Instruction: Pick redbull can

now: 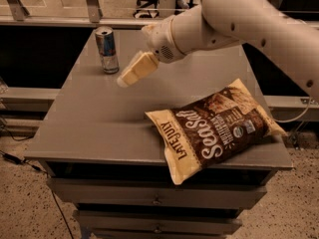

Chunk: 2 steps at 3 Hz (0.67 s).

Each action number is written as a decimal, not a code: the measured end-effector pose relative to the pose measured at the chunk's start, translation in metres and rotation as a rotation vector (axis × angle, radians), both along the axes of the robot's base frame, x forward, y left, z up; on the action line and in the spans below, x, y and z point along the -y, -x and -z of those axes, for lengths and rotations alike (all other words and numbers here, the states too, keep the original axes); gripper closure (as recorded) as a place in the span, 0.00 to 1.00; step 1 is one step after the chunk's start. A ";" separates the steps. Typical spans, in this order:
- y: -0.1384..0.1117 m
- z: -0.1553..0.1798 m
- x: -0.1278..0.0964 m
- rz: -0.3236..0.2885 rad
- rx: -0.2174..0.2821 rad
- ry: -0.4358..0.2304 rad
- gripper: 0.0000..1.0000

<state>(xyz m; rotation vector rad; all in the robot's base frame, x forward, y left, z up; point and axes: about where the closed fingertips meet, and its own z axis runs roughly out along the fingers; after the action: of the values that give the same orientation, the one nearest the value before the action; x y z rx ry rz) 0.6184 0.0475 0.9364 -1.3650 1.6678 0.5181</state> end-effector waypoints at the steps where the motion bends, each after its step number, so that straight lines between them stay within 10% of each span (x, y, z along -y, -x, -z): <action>1: -0.043 0.018 -0.029 0.020 0.023 -0.098 0.00; 2: -0.089 0.034 -0.047 0.058 0.053 -0.150 0.00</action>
Offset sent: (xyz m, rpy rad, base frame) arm 0.1417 0.0607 -0.0511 0.2048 -0.0910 -0.1089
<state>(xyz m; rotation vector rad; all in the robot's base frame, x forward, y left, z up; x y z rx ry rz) 0.7069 0.0945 0.9023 -1.2085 1.5878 0.5576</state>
